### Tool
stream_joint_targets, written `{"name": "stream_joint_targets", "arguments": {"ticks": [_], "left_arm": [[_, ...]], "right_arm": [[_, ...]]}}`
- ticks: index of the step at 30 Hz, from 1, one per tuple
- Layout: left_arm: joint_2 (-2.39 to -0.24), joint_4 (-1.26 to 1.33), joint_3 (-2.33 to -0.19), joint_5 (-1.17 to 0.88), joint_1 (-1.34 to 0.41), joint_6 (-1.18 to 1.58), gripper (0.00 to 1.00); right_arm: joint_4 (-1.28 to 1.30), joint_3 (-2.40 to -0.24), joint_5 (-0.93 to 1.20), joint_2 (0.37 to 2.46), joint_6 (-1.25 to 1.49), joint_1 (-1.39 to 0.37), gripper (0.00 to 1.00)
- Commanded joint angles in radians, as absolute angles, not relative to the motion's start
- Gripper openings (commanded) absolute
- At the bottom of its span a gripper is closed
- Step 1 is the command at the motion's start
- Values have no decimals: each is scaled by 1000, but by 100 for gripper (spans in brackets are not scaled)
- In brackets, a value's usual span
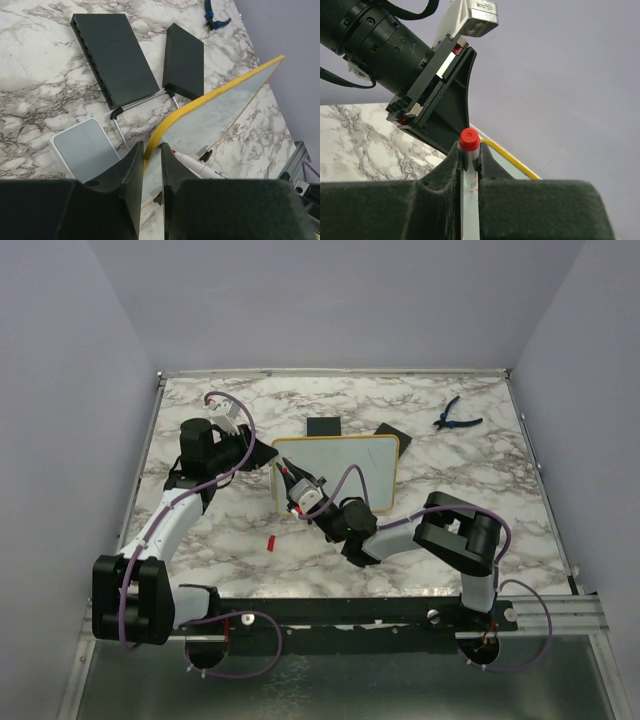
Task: Write a sentence on the whiteboard
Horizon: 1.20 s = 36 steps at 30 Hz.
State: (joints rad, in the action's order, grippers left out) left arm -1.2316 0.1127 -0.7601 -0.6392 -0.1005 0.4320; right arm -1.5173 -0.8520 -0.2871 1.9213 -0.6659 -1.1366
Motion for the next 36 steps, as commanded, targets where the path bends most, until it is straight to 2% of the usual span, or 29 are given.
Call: {"name": "stream_joint_targets", "arguments": {"ticks": [1,36], "left_arm": [[-1204,127,-752,-644,-107,434,13],[-1209,127,-756,-644,-107,433,13]], "right_arm": [[-1740,-878,-309,1946,-668,-1124,1],[-1740,-822,-309,1955,-621,-1123,1]]}}
